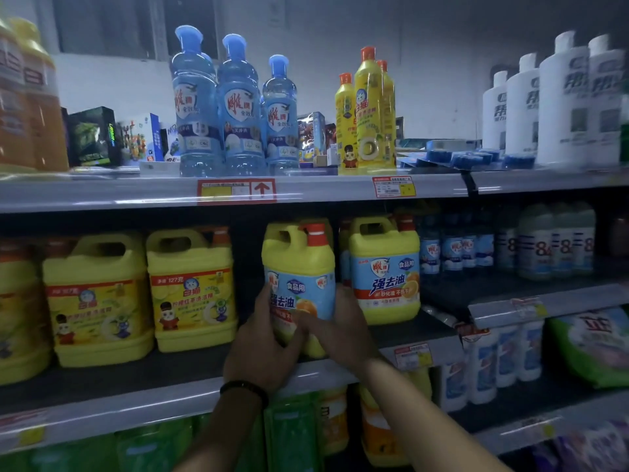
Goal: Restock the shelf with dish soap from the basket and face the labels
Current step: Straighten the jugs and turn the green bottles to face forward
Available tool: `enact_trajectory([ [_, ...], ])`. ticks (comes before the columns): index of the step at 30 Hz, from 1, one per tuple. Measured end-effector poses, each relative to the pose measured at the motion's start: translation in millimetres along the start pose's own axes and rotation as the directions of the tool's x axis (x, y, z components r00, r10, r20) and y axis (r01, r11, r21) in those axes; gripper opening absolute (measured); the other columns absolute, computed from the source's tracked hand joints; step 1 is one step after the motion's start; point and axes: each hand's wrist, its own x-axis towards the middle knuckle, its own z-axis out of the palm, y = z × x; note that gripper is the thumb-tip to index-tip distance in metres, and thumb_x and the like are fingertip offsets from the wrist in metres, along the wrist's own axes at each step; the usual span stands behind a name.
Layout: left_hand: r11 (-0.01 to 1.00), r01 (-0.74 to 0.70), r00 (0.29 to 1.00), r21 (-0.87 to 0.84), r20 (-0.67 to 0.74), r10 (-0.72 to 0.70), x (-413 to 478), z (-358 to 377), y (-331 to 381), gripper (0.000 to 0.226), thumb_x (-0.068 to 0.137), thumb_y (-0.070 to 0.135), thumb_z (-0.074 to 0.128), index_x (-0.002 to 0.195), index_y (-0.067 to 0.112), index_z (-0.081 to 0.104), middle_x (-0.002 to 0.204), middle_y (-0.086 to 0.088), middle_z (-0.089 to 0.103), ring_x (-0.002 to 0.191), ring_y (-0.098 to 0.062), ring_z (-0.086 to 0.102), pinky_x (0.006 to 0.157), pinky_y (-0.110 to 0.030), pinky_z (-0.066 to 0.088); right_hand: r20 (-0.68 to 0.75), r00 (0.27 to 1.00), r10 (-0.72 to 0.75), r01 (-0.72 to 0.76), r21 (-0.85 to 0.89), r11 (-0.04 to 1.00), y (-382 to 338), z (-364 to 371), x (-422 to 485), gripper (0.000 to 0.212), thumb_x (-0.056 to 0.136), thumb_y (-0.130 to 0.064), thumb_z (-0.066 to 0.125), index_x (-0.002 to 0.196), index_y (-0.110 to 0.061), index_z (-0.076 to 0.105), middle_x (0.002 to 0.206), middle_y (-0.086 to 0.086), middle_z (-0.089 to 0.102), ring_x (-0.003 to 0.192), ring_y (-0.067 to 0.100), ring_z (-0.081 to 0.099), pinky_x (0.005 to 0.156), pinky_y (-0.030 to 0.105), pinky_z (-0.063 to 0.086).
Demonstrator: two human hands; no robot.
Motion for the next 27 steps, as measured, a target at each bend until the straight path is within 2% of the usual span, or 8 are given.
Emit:
enact_trajectory([
  [3, 0.999, -0.033, 0.999, -0.028, 0.032, 0.034, 0.9, -2.6, -1.5, 0.097, 0.086, 0.077, 0.058, 0.165, 0.036, 0.017, 0.155, 0.008, 0.049, 0.133, -0.009, 0.054, 0.105, -0.03, 0.048, 0.037, 0.999, -0.025, 0.022, 0.094, 0.995, -5.5, 4.2, -9.1, 0.054, 0.091, -0.04, 0.08, 0.141, -0.032, 0.062, 0.127, -0.014, 0.074, 0.112, 0.003, 0.073, 0.097, 0.032, 0.062],
  [6, 0.997, -0.073, 0.994, 0.041, 0.088, 0.069, 4.8, -5.2, 1.6, 0.106, 0.078, 0.08, 0.058, 0.164, 0.03, 0.022, 0.143, 0.01, 0.039, 0.119, 0.003, 0.046, 0.101, -0.023, 0.045, 0.036, 0.999, 0.031, -0.034, 0.078, 0.996, -13.2, 6.0, -13.8, 0.076, 0.091, -0.056, 0.065, 0.16, -0.034, 0.043, 0.139, -0.005, 0.07, 0.117, 0.011, 0.07, 0.106, 0.041, 0.058],
  [11, 0.994, 0.085, 0.98, -0.073, 0.185, -0.07, 10.3, -10.8, 6.5, 0.075, 0.076, 0.071, 0.071, 0.141, 0.056, 0.038, 0.122, 0.02, 0.067, 0.102, -0.004, 0.068, 0.088, -0.038, 0.06, 0.08, 0.997, 0.023, -0.011, -0.145, 0.989, -20.7, 24.5, -33.0, 0.088, 0.095, -0.075, 0.044, 0.169, -0.048, 0.004, 0.161, -0.008, 0.046, 0.146, 0.02, 0.051, 0.122, 0.045, 0.044],
  [13, 0.976, 0.174, 0.972, -0.129, 0.185, -0.148, 13.9, -13.7, 8.4, 0.07, 0.076, 0.07, 0.076, 0.133, 0.052, 0.041, 0.113, 0.016, 0.072, 0.095, -0.009, 0.073, 0.083, -0.043, 0.063, 0.081, 0.996, -0.044, 0.052, -0.095, 0.994, -17.6, 30.6, -42.3, 0.092, 0.09, -0.08, 0.047, 0.169, -0.048, 0.012, 0.169, -0.012, 0.032, 0.154, 0.012, 0.039, 0.126, 0.043, 0.04],
  [15, 0.952, 0.134, 0.977, -0.274, 0.2, -0.08, 16.8, -12.8, 8.8, 0.067, 0.077, 0.056, 0.087, 0.133, 0.044, 0.051, 0.117, 0.013, 0.075, 0.1, -0.008, 0.074, 0.084, -0.037, 0.064, 0.059, 0.995, -0.075, 0.081, -0.101, 0.992, -11.9, 22.6, -44.6, 0.08, 0.094, -0.069, 0.056, 0.166, -0.048, 0.028, 0.164, -0.012, 0.034, 0.151, 0.006, 0.038, 0.126, 0.039, 0.039],
  [18, 0.92, 0.13, 0.974, -0.37, 0.223, -0.048, 22.5, -16.1, 2.8, 0.065, 0.075, 0.025, 0.096, 0.131, 0.03, 0.064, 0.12, 0.008, 0.077, 0.109, -0.013, 0.075, 0.087, -0.033, 0.064, 0.072, 0.976, -0.207, 0.219, -0.322, 0.921, 4.3, -8.7, -37.4, 0.06, 0.102, -0.041, 0.068, 0.158, -0.041, 0.046, 0.148, -0.01, 0.048, 0.138, 0.003, 0.049, 0.12, 0.033, 0.046],
  [24, 0.905, 0.328, 0.924, -0.269, 0.293, -0.248, 34.6, -16.5, -18.5, 0.069, 0.082, 0.01, 0.088, 0.133, 0.019, 0.042, 0.133, -0.003, 0.066, 0.113, -0.012, 0.068, 0.088, -0.029, 0.06, 0.153, 0.917, -0.369, 0.386, -0.571, 0.724, 34.8, -35.6, -17.9, 0.067, 0.101, -0.031, 0.063, 0.163, -0.039, 0.038, 0.151, -0.003, 0.041, 0.135, 0.015, 0.051, 0.104, 0.04, 0.058],
  [27, 0.939, 0.312, 0.911, -0.148, 0.328, -0.251, 42.5, -11.7, -11.3, 0.065, 0.085, 0.024, 0.086, 0.13, 0.021, 0.039, 0.133, -0.002, 0.064, 0.115, -0.017, 0.067, 0.096, -0.039, 0.06, 0.14, 0.904, -0.403, 0.395, -0.63, 0.668, 41.5, -38.6, -13.3, 0.067, 0.102, -0.041, 0.058, 0.165, -0.036, 0.036, 0.158, 0.003, 0.037, 0.139, 0.021, 0.05, 0.103, 0.042, 0.06],
])
